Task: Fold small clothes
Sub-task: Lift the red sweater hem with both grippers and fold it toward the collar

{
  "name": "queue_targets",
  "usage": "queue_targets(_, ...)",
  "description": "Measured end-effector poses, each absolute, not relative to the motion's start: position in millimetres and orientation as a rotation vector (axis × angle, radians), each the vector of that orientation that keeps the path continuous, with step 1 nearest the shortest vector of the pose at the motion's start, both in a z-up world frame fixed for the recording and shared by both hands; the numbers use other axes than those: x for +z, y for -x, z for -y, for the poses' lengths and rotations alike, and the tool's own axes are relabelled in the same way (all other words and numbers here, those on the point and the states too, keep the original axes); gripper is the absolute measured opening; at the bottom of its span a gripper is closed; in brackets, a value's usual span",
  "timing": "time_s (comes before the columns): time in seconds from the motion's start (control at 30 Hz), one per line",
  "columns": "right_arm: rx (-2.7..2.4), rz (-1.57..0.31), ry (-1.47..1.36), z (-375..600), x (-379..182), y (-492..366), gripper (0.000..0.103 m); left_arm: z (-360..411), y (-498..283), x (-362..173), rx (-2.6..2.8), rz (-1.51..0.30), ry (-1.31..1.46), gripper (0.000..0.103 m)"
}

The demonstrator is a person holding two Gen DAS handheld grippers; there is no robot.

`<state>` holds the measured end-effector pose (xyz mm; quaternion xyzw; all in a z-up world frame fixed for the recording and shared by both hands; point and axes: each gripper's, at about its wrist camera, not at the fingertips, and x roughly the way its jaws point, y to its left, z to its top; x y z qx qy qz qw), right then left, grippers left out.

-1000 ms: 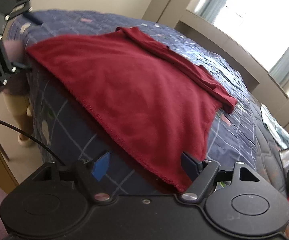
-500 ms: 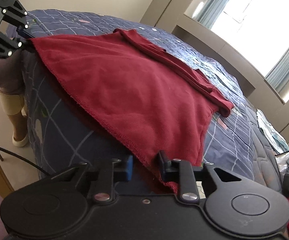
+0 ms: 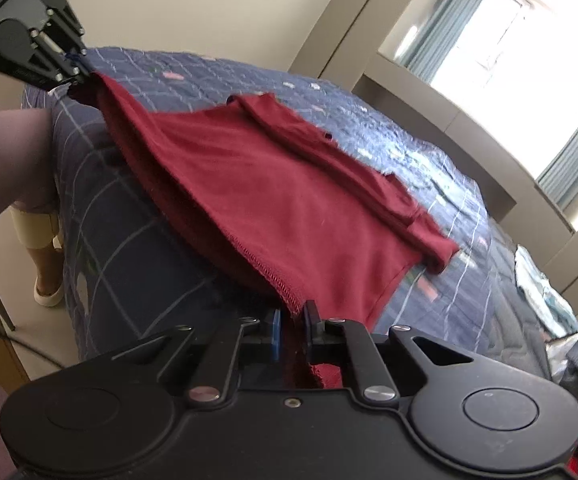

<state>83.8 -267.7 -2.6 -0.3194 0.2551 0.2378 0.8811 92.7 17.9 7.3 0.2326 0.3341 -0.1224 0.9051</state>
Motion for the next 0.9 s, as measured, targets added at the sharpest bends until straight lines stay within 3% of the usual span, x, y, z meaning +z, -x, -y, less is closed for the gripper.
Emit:
queue_targets(0.27, 0.494, -0.439, 0.671, 266.8, 55.2, -139.7, 0.011, -30.6, -162.4, 58.2, -0.222, -0.648, -0.368, 0.005)
queue_targets(0.57, 0.447, -0.371, 0.724, 260.5, 107.1, -284.5, 0.011, -25.6, -300.4, 109.8, -0.163, -0.624, -0.359, 0.005)
queue_targets(0.9, 0.440, -0.492, 0.720, 244.3, 92.9, -458.2, 0.011, -39.6, -472.7, 80.4, -0.116, -0.765, -0.277, 0.005)
